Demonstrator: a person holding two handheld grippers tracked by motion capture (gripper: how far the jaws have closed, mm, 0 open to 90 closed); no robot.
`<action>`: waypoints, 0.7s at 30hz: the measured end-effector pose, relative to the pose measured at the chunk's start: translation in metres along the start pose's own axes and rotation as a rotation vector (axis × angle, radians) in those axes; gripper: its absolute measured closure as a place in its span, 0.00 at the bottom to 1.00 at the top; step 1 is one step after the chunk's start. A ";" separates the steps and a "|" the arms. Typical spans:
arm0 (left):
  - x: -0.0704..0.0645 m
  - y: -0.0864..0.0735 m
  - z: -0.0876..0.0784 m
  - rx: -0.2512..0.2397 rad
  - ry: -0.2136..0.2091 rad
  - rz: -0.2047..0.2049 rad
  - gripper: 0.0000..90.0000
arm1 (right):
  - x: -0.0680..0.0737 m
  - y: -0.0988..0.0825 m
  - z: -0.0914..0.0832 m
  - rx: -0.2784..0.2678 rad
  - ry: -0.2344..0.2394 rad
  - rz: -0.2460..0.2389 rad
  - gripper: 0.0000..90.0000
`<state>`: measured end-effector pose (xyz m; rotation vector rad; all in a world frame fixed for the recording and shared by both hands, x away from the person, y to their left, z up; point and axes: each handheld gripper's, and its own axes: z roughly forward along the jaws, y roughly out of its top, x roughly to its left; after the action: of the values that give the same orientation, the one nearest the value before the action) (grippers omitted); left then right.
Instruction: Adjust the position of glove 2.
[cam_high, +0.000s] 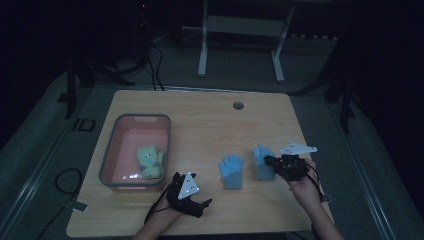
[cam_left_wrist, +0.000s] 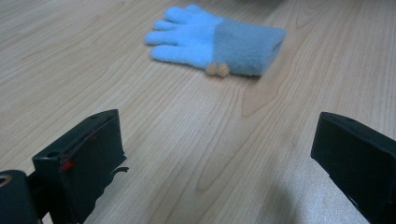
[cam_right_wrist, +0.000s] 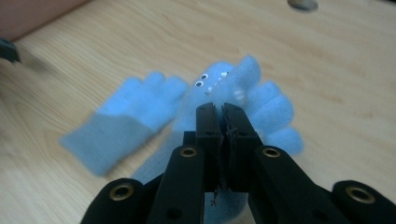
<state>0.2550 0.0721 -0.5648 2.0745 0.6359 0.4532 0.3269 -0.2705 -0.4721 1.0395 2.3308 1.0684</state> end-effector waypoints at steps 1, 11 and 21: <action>0.000 0.000 0.000 -0.001 0.000 -0.001 0.03 | 0.002 0.004 -0.001 -0.010 0.006 -0.002 0.96; 0.000 0.000 0.000 -0.001 -0.002 -0.002 0.03 | 0.026 0.031 0.004 -0.046 0.067 -0.005 0.96; 0.000 0.000 0.000 -0.002 -0.006 0.002 0.03 | 0.055 0.045 0.022 -0.041 0.131 -0.048 0.96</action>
<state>0.2545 0.0721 -0.5648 2.0743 0.6295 0.4485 0.3251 -0.1981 -0.4534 0.9197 2.4120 1.1934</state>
